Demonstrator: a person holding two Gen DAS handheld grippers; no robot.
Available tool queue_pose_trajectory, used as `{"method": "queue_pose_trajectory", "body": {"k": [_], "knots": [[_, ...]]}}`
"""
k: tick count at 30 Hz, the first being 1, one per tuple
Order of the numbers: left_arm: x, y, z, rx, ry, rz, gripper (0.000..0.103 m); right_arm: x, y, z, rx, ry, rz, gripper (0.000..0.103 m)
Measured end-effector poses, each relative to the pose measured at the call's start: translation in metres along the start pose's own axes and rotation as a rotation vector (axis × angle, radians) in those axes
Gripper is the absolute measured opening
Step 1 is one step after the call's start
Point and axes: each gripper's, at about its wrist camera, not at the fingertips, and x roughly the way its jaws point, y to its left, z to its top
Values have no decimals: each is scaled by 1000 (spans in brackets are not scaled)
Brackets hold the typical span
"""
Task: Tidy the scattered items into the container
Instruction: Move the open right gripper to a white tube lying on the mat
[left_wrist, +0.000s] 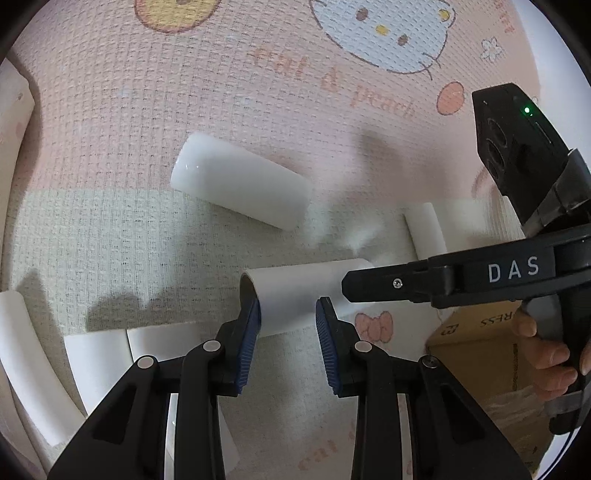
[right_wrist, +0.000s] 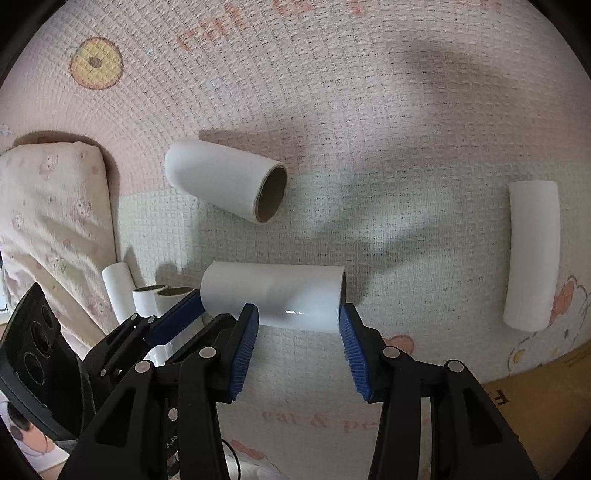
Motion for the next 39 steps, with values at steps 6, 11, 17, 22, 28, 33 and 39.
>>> {"method": "queue_pose_trajectory", "body": {"k": [6, 11, 17, 22, 28, 33, 39], "knots": [[-13, -11, -10, 33, 3, -16, 35, -1, -5, -14, 50, 22, 10, 43], [-22, -18, -26, 46, 9, -36, 35, -11, -9, -38, 74, 34, 73, 43], [-33, -22, -50, 4, 25, -125, 35, -29, -11, -70, 34, 0, 33, 43], [-37, -31, -74, 7, 44, -131, 35, -31, -13, -101, 14, 3, 46, 43], [-42, -35, -101, -7, 62, -124, 35, -29, -7, -140, -34, -40, -14, 43], [-45, -35, -120, -27, 74, -142, 35, -29, -1, -162, -54, -69, -36, 43], [-34, -30, -130, -75, 98, -161, 35, -14, 0, -177, -70, -35, -79, 43]]}}
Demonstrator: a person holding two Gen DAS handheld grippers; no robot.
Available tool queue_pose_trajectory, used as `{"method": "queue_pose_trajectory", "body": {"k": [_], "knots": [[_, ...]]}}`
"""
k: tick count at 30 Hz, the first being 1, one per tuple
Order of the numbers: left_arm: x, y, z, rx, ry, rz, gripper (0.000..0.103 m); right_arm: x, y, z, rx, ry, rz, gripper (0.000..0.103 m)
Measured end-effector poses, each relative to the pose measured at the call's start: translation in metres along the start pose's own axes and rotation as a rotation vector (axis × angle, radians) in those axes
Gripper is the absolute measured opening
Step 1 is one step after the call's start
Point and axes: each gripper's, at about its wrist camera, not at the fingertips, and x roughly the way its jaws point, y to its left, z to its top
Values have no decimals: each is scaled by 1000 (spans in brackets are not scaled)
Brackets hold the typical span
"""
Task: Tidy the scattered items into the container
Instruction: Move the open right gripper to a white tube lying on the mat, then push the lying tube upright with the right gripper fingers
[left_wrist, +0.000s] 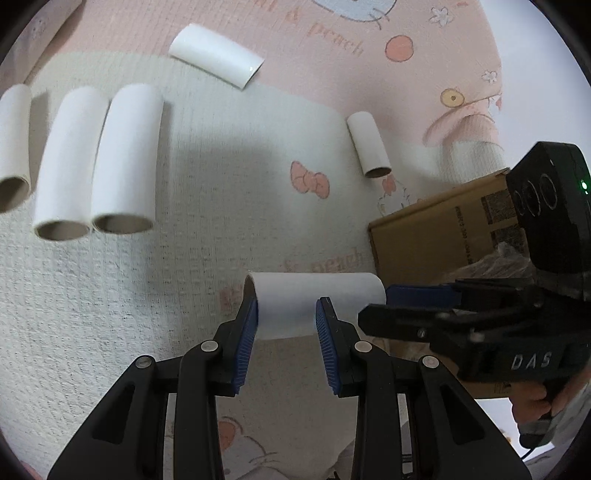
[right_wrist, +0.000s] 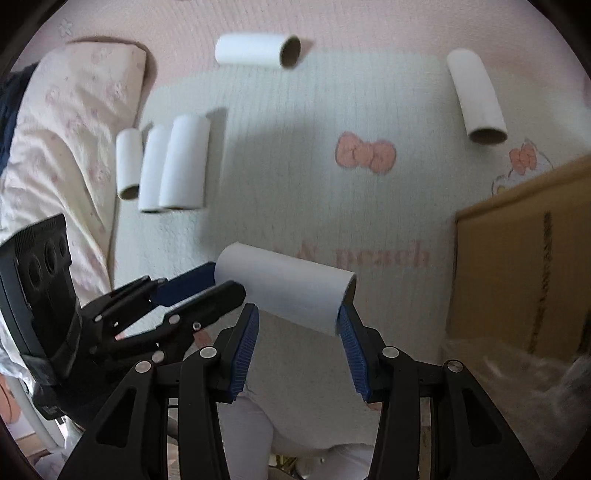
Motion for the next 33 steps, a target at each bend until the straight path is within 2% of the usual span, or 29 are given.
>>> {"method": "queue_pose_trajectory", "body": {"k": [6, 10, 11, 13, 18, 22, 26, 28, 29, 31, 33], "knots": [[8, -4, 3, 24, 10, -10, 35, 12, -4, -7, 33, -20, -41, 43], [12, -2, 3, 1, 10, -12, 35, 15, -5, -10, 64, -38, -28, 40], [12, -2, 2, -1, 1, 4, 35, 15, -4, -9, 104, -55, -29, 40], [7, -3, 1, 4, -29, 25, 35, 13, -3, -10, 106, -79, -40, 40], [-8, 1, -5, -5, -83, 28, 35, 4, 0, -11, 98, -157, -98, 40], [-11, 10, -15, -48, -100, 21, 35, -2, 2, -9, 83, -187, -149, 40], [-9, 16, -29, -100, -109, 2, 25, -4, -3, -7, 148, -232, -203, 40], [-5, 17, -35, -111, -104, 14, 21, -2, -3, -7, 135, -237, -247, 31], [-3, 17, -37, -109, -96, 23, 18, 1, -1, -7, 121, -235, -272, 21], [3, 15, -41, -94, -75, 24, 17, 5, 0, -6, 102, -220, -302, 21], [8, 13, -42, -87, -65, 25, 17, 9, -3, -5, 111, -208, -290, 21]]}}
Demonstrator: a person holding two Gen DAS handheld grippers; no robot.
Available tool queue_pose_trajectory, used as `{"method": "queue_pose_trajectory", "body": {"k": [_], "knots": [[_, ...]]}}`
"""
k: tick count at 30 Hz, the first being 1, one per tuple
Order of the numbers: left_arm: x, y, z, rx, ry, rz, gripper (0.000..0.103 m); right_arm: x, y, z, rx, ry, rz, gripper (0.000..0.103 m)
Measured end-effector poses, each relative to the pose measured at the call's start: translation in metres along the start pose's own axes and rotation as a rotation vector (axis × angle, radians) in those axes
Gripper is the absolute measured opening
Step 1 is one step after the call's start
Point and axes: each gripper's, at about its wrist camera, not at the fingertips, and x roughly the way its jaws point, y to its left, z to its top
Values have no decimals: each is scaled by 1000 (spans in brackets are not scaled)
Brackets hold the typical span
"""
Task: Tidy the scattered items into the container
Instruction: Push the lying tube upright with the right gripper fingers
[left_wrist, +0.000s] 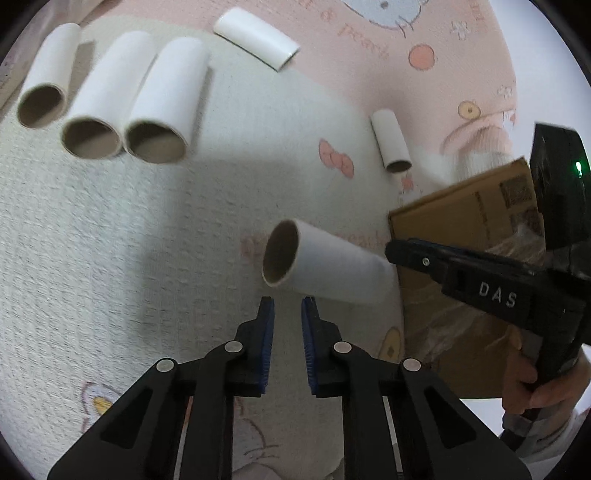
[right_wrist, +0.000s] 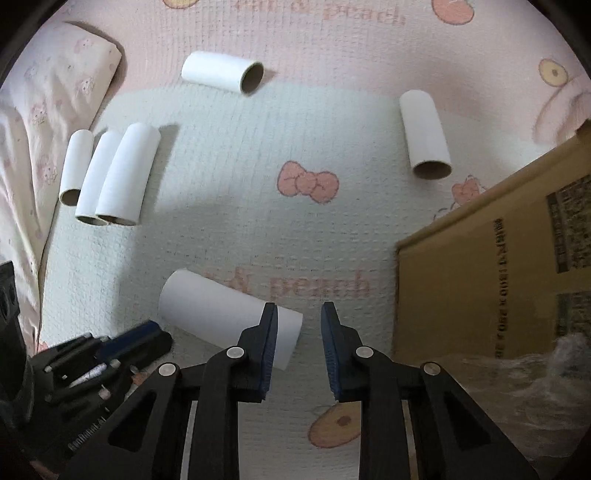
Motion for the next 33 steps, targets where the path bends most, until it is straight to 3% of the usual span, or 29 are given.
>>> {"method": "queue_pose_trajectory", "body": {"k": [3, 8, 14, 19, 28, 31, 33], "knots": [[6, -4, 2, 8, 6, -19, 17, 6, -6, 2, 27, 13, -5, 21], [12, -6, 14, 13, -8, -27, 17, 10, -8, 6, 6, -6, -95, 21], [17, -6, 29, 22, -7, -29, 17, 16, -1, 9, -47, 14, -95, 21], [18, -6, 38, 24, -13, -28, 17, 19, -2, 7, -28, 48, -6, 21], [21, 7, 36, -83, 8, -90, 19, 9, -16, 12, 85, -7, 142, 22], [20, 8, 38, -107, 6, -107, 19, 8, -15, 12, 102, -4, 148, 24], [17, 9, 40, -112, 4, -119, 19, 8, -14, 11, 86, -9, 135, 32]]}}
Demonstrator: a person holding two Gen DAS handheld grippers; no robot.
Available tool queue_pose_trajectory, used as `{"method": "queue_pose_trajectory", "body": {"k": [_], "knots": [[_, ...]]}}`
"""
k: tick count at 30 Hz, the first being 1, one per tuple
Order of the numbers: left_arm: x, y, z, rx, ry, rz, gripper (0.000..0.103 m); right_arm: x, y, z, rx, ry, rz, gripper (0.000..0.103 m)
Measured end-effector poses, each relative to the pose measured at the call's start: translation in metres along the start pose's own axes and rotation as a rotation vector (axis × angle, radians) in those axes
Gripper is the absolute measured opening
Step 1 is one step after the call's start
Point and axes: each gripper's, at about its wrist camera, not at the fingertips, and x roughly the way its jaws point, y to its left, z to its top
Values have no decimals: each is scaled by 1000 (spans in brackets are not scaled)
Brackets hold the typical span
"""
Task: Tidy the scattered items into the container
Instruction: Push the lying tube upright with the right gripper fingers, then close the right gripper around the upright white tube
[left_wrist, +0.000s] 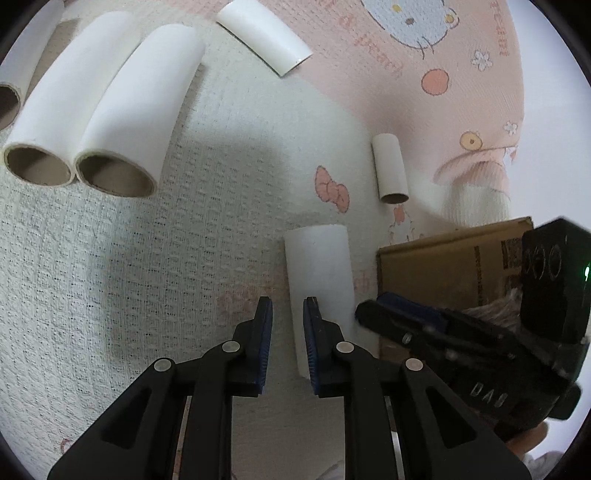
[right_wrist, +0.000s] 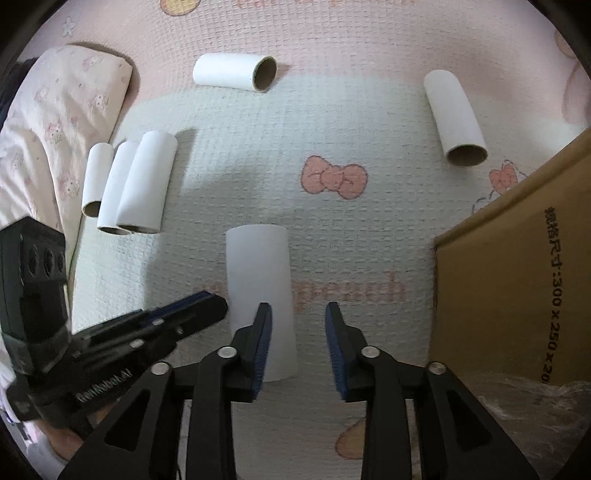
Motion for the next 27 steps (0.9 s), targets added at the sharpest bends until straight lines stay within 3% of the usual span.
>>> {"method": "queue_pose_trajectory", "body": {"k": [2, 5, 6, 12, 18, 27], "knots": [[-1, 0, 2, -8, 2, -18, 22, 0, 3, -8, -20, -7, -2, 36], [0, 1, 6, -40, 0, -47, 40, -2, 4, -9, -49, -11, -15, 42], [1, 2, 8, -57, 2, -60, 43, -7, 3, -16, -53, -14, -15, 44], [13, 9, 14, -162, 31, -164, 42, -1, 10, -15, -52, -13, 20, 45], [14, 4, 14, -126, 22, -126, 42, 13, 15, -12, -54, -4, 59, 45], [13, 7, 14, -120, 18, -147, 40, 32, 11, -12, -30, 39, 106, 45]]}}
